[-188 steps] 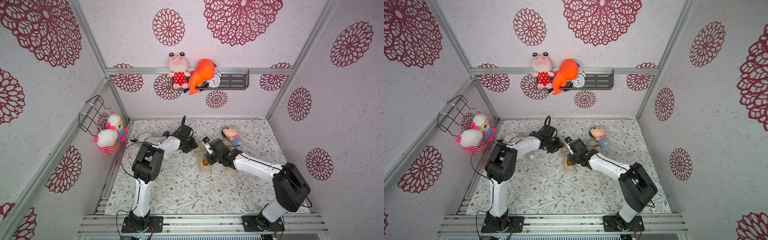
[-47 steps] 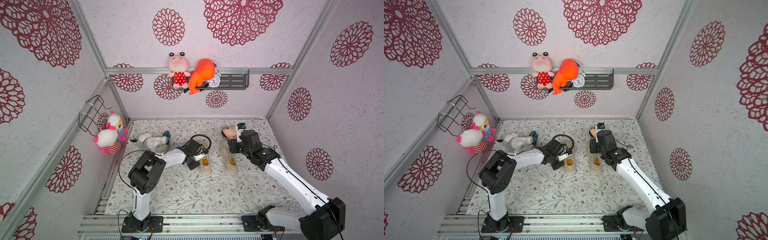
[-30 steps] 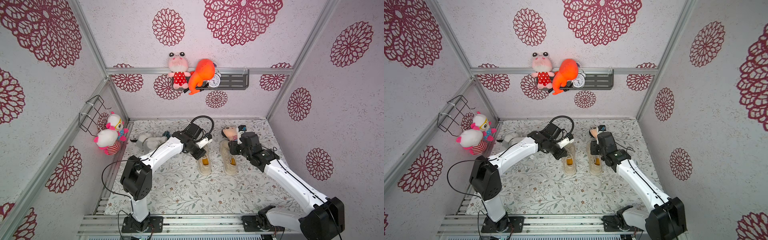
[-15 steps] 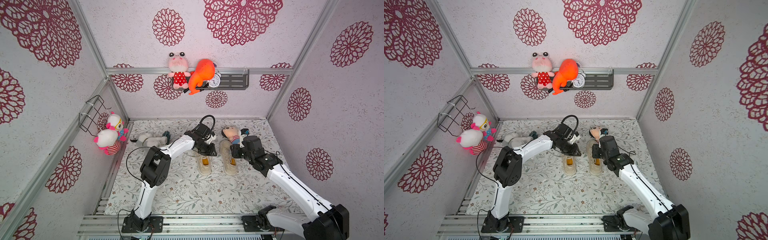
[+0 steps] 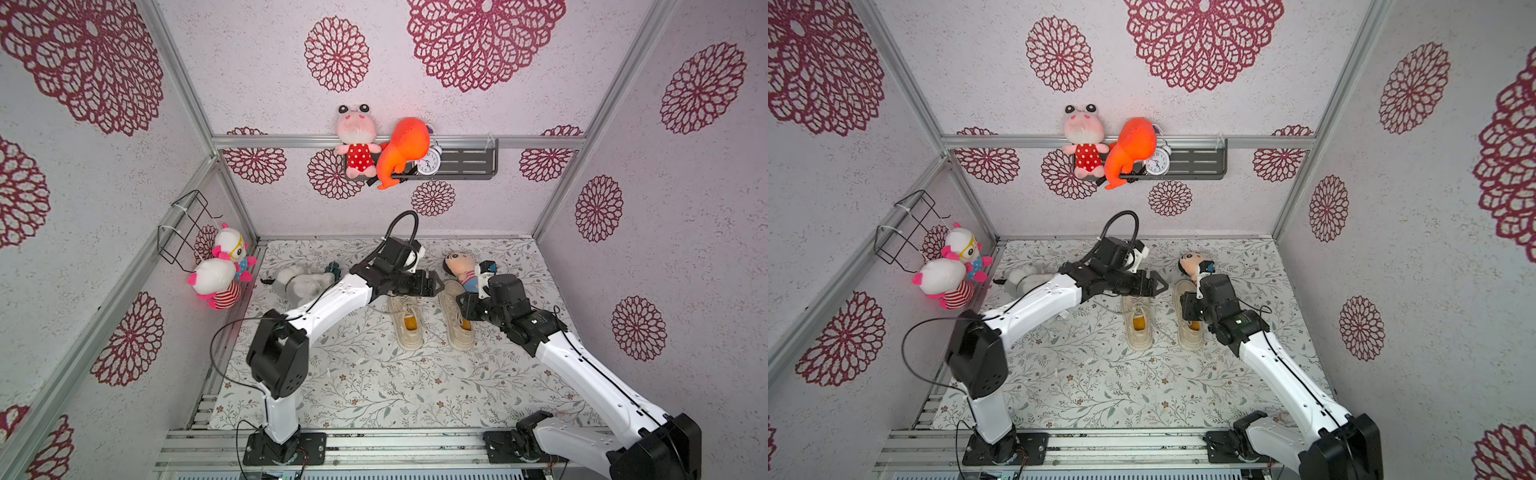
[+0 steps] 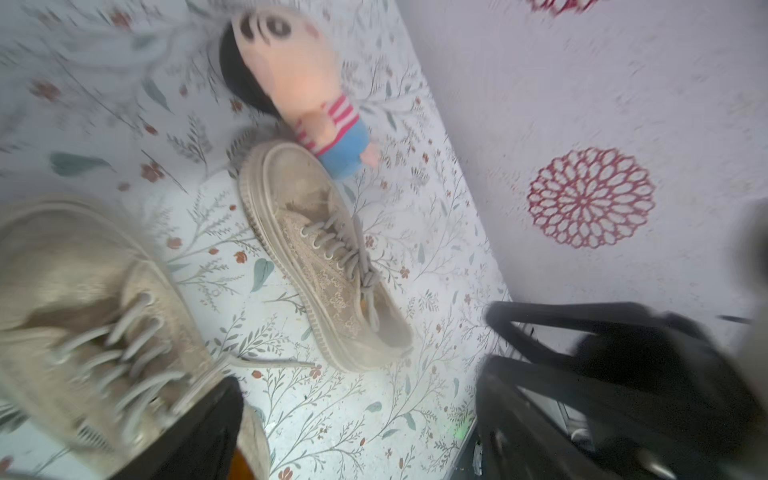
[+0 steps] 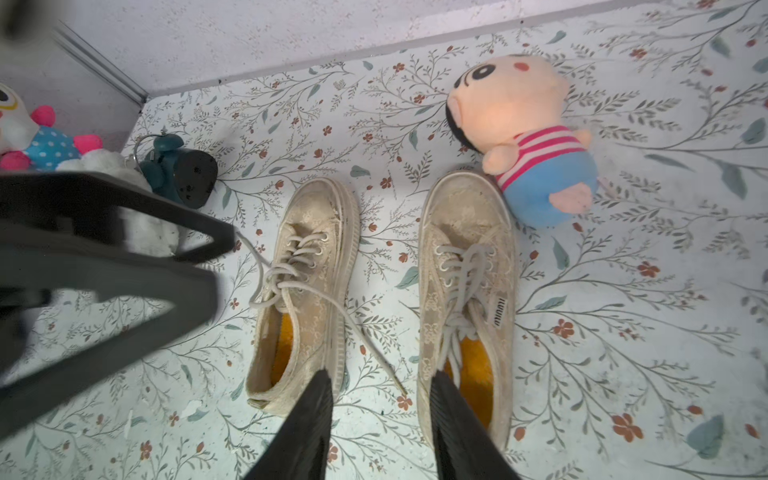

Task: Remove the insole from the shoe
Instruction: Untie the shoelace on the shoe, then adjust the shoe at the center of the board.

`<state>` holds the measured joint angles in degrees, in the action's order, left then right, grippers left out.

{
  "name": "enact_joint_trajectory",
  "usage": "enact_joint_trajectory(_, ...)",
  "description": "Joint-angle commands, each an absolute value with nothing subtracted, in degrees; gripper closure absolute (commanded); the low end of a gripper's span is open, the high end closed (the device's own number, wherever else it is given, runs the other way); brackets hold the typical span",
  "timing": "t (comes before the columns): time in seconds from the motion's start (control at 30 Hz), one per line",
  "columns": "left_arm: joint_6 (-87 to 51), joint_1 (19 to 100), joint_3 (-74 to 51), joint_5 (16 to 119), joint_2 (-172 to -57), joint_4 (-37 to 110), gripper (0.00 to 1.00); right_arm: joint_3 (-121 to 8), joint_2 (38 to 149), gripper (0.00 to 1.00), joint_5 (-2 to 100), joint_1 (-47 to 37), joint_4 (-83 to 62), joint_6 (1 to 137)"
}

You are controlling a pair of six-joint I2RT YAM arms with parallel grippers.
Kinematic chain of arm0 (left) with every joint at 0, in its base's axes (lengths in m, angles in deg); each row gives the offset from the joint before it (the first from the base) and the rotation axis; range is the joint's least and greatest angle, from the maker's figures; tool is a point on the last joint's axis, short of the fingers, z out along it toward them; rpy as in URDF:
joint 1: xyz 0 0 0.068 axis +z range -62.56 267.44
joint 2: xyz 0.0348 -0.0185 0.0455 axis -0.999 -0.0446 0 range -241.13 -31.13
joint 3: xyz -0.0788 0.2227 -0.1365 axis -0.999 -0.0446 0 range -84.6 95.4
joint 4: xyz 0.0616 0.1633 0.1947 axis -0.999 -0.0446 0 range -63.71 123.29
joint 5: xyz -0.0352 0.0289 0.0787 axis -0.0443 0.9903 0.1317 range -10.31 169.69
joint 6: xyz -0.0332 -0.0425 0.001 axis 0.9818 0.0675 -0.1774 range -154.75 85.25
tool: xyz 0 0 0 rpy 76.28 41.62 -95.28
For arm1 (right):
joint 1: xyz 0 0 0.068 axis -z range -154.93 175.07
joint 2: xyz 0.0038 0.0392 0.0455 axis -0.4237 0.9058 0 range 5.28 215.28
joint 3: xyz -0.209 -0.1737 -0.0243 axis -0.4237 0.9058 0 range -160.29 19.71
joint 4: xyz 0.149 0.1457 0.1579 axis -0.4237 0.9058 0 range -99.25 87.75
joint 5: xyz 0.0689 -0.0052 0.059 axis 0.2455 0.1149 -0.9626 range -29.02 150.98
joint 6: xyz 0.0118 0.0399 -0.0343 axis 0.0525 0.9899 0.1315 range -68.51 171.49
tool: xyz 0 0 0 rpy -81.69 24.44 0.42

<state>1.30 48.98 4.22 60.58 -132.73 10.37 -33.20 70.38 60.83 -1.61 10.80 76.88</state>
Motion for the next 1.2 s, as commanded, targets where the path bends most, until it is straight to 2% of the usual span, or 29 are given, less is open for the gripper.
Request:
enact_joint_trajectory(0.0,5.85,52.38,-2.94,72.30,-124.60,18.16,0.13,-35.99,73.69,0.59,59.17,-5.94,6.50,85.42)
enact_joint_trajectory(0.1,12.45,59.60,-10.11,71.79,-123.14,21.45,0.14,-37.84,76.89,0.62,68.78,-12.71,5.51,97.01)
enact_joint_trajectory(0.2,12.20,63.99,-9.14,69.35,-125.45,18.72,0.16,-38.78,80.53,0.60,71.82,-15.58,6.42,102.75)
enact_joint_trajectory(0.47,8.29,65.52,-6.12,66.49,-127.28,13.46,0.17,-51.67,95.80,0.58,70.72,-18.26,19.74,82.43)
enact_joint_trajectory(0.83,7.16,68.08,-6.17,65.01,-128.48,14.08,0.16,-51.55,102.83,0.57,70.02,-18.17,16.68,76.72)
enact_joint_trajectory(1.03,7.57,68.63,-5.61,64.54,-130.51,14.96,0.17,-53.43,106.91,0.64,68.66,-17.75,16.83,73.18)
enact_joint_trajectory(1.17,7.69,68.81,-5.76,64.94,-130.45,15.03,0.17,-55.31,108.93,0.73,70.42,-17.25,17.87,71.39)
